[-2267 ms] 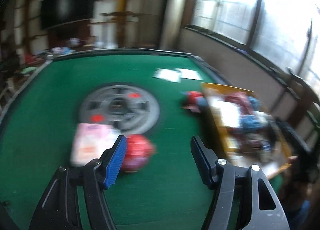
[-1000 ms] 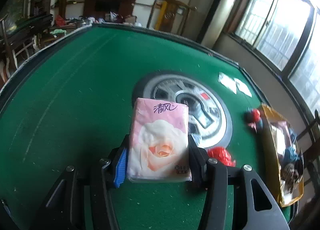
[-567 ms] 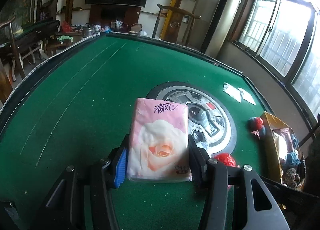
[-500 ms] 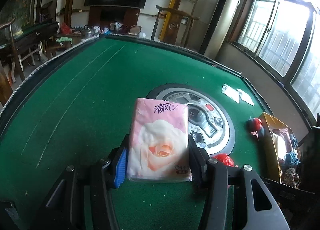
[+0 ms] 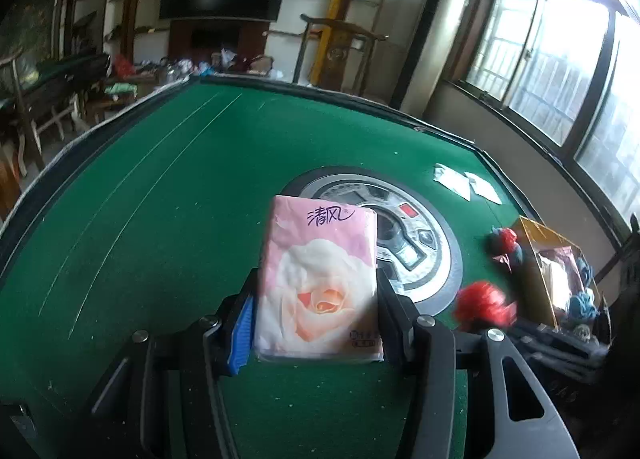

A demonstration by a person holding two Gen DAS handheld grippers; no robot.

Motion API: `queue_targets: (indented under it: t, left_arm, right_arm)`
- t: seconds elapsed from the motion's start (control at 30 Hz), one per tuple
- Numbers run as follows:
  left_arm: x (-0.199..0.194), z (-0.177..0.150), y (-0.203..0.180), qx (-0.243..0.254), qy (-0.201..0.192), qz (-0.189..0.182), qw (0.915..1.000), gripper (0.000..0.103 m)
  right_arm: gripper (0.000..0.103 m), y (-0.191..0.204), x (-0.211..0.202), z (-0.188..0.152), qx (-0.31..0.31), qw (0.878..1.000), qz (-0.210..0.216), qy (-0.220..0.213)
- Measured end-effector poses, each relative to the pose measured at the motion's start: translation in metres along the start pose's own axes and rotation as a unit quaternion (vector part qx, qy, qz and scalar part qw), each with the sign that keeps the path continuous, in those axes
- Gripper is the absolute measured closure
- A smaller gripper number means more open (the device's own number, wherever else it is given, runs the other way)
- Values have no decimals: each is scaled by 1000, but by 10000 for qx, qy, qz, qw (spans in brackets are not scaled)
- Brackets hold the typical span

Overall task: Organize soft objects
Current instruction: 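Lift the pink tissue pack and red mesh bag off the table with both tools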

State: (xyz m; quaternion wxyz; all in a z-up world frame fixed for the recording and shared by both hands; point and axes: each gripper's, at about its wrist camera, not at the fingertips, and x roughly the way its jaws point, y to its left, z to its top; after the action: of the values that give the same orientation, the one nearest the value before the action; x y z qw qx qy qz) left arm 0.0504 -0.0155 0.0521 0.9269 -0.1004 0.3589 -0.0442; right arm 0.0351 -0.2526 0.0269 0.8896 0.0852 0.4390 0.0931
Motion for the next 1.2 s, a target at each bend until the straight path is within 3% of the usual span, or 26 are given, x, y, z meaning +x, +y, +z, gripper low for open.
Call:
queue_targets:
  t: [0.17, 0.43, 0.57, 1.2]
  left_arm:
    - [-7, -5, -17, 331, -244, -22, 9992, 50]
    - [-12, -17, -46, 840, -486, -182, 9951, 50]
    - [-12, -22, -55, 975, -526, -193, 9937, 50]
    - [-23, -41, -89, 1699, -1048, 682, 9775, 50]
  right_arm:
    - [66, -17, -19, -6, -306, 9959, -474, -709]
    - [66, -32, -37, -2, -242, 9930, -349, -1100]
    - [66, -39, -46, 0, -97, 9929, -152, -1175]
    - [66, -51, -50, 1, 139, 9918, -130, -1260]
